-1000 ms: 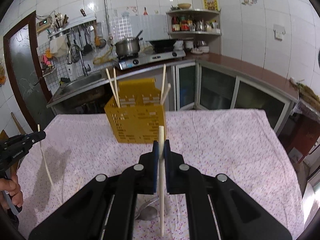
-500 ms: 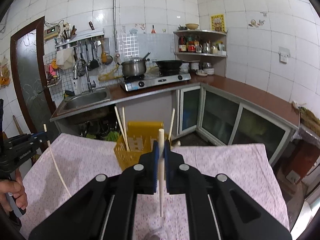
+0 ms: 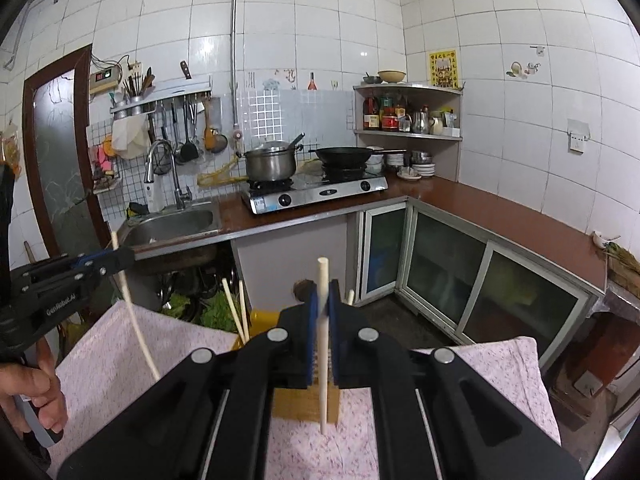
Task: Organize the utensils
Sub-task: 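Carry both chopsticks over the yellow holder and open both grippers to drop them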
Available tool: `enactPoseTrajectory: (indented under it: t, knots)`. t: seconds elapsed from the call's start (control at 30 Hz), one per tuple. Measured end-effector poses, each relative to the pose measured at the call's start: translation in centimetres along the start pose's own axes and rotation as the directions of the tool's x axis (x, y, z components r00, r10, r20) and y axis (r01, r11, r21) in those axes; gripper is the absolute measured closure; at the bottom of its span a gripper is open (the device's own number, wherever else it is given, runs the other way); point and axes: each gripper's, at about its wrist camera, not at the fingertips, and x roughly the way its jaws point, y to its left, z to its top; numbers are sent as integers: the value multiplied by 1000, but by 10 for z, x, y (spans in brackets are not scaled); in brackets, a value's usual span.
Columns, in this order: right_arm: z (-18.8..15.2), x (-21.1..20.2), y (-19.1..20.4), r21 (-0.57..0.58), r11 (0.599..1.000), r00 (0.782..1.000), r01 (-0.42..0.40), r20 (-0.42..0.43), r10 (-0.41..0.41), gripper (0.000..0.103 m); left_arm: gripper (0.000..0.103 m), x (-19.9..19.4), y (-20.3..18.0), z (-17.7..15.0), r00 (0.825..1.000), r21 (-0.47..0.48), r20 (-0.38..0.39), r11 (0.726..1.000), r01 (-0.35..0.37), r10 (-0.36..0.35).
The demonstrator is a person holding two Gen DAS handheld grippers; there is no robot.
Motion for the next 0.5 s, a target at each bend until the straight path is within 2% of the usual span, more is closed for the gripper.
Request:
enactPoseTrajectory:
  t: [0.27,0.37,0.5]
  knots:
    - [34,22,2,36,999,997,-17,70,15,97,99,30,-19,43,997,6,69,1000,23,-24]
    - [34,36,3,46,999,997,-25,75,21,97,99,46,-23,46,996,-2,90,1000,22,-22]
    - [17,57,3,50,998,998,-25,56,22,97,99,75,-21,33,996,-47,81,998,45,-41]
